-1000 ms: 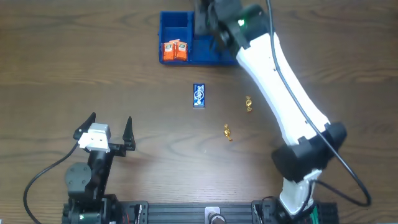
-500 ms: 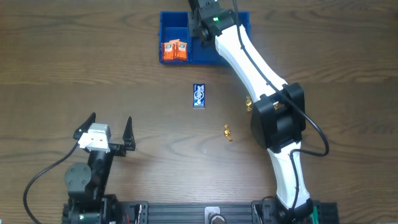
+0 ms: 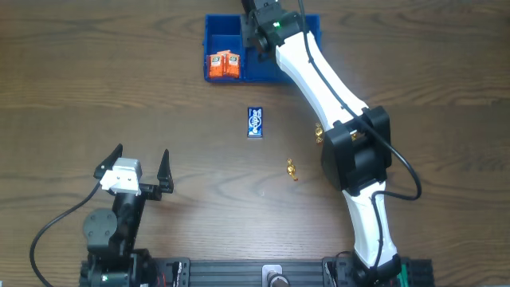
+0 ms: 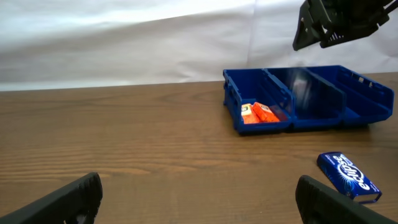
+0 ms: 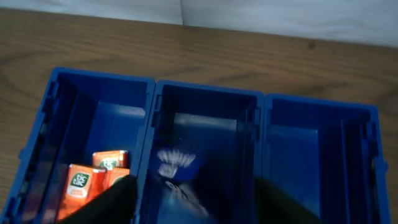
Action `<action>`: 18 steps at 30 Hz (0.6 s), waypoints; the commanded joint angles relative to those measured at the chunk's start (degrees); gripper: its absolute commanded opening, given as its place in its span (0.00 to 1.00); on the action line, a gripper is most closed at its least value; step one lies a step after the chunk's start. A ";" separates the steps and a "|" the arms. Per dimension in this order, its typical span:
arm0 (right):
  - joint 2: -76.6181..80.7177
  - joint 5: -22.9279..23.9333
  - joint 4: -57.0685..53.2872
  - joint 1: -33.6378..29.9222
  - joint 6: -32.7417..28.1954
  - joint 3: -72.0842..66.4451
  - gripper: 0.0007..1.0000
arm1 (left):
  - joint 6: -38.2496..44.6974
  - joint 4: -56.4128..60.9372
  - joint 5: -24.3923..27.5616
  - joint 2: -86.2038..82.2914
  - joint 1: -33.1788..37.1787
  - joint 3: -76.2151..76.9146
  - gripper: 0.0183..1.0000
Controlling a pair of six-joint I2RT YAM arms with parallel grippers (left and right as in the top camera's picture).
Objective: Sort Candies Into Trays
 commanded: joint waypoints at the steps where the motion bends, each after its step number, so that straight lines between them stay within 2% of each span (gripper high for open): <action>1: -0.68 0.00 -0.35 -0.61 -0.15 0.42 0.69 | -0.46 -1.86 0.79 -0.11 0.17 -1.14 1.00; 5: -5.27 -0.70 -4.15 -0.61 0.92 0.42 0.70 | -0.44 -1.86 0.81 -0.11 0.17 -1.14 1.00; 9: -11.45 -5.01 -14.12 -0.48 4.83 0.42 0.73 | -0.44 -1.86 0.79 -0.11 0.17 -1.14 1.00; 14: -13.07 -7.58 -27.93 1.95 7.89 -0.52 0.79 | -0.44 -1.86 0.81 -0.11 0.17 -1.14 1.00; 18: -12.87 -7.65 -28.48 4.81 10.34 -9.64 0.80 | -0.44 -1.86 0.79 -0.11 0.17 -1.14 0.99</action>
